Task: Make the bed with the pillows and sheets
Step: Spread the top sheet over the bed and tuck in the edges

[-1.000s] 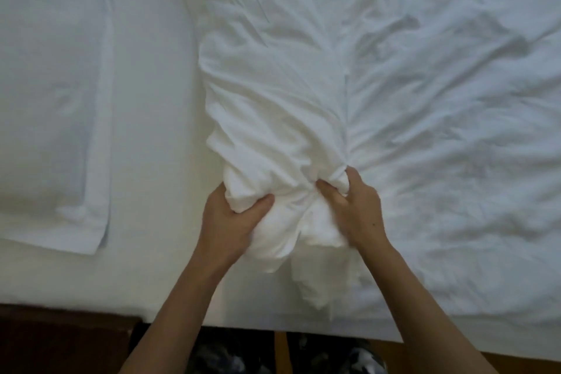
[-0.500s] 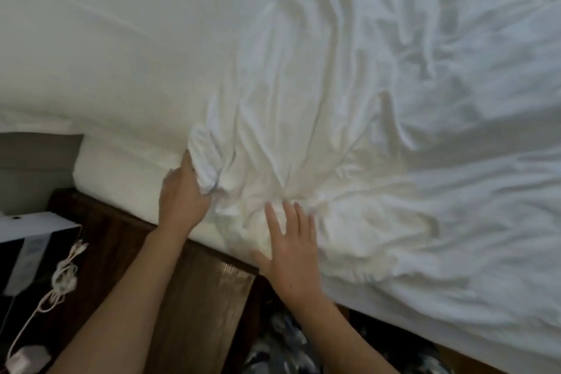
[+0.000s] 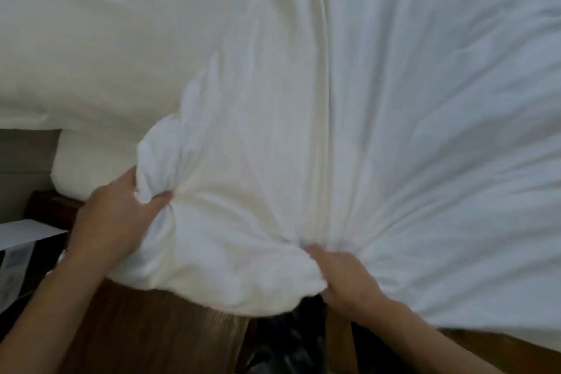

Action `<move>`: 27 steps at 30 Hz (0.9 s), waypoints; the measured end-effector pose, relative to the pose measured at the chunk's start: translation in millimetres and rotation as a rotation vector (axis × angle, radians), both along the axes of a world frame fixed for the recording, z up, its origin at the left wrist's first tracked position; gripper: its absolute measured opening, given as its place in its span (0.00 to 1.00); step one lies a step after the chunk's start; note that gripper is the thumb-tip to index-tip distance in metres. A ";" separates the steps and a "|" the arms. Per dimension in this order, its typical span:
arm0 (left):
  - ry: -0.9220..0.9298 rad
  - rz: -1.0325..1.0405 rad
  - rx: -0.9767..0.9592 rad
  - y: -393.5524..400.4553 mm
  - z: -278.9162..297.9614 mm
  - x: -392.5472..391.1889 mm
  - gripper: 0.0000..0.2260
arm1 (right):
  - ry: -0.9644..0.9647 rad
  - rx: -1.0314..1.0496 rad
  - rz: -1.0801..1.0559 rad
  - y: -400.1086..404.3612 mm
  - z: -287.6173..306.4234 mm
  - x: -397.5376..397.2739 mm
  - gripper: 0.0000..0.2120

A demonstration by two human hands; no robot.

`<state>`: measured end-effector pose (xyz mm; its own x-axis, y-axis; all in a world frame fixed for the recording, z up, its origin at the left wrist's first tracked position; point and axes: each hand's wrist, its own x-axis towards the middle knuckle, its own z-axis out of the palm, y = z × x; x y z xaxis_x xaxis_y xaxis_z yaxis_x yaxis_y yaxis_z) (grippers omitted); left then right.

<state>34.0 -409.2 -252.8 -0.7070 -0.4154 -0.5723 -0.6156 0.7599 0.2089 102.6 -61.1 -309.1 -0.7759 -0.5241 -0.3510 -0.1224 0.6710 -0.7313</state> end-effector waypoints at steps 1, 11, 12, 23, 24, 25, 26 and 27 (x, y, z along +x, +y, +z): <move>-0.045 0.041 -0.021 -18.9 2.8 20.7 0.29 | -0.109 -0.055 -0.044 -8.9 9.8 26.0 0.11; 0.201 0.018 -0.317 43.1 -38.3 24.0 0.10 | -0.135 0.217 0.226 -24.3 -49.8 82.6 0.41; 0.232 0.031 -0.259 59.8 -40.8 12.7 0.17 | -0.156 0.142 0.249 -14.5 -46.2 84.4 0.37; 0.168 0.213 -0.085 127.0 -82.6 -31.4 0.35 | 0.253 0.348 -0.533 175.0 -56.0 21.1 0.24; 0.178 0.197 -0.137 158.1 -65.0 -29.3 0.31 | 0.254 0.379 -0.576 189.4 -57.6 17.1 0.24; 0.199 0.163 -0.147 192.5 -43.1 -27.6 0.29 | 0.254 0.420 -0.583 203.2 -59.2 15.1 0.25; 0.206 0.123 -0.155 227.6 -25.0 -22.7 0.26 | 0.258 0.473 -0.555 218.6 -61.2 14.9 0.25; 0.223 0.078 -0.190 253.3 -16.2 -17.1 0.23 | 0.248 0.520 -0.507 235.7 -63.2 16.4 0.26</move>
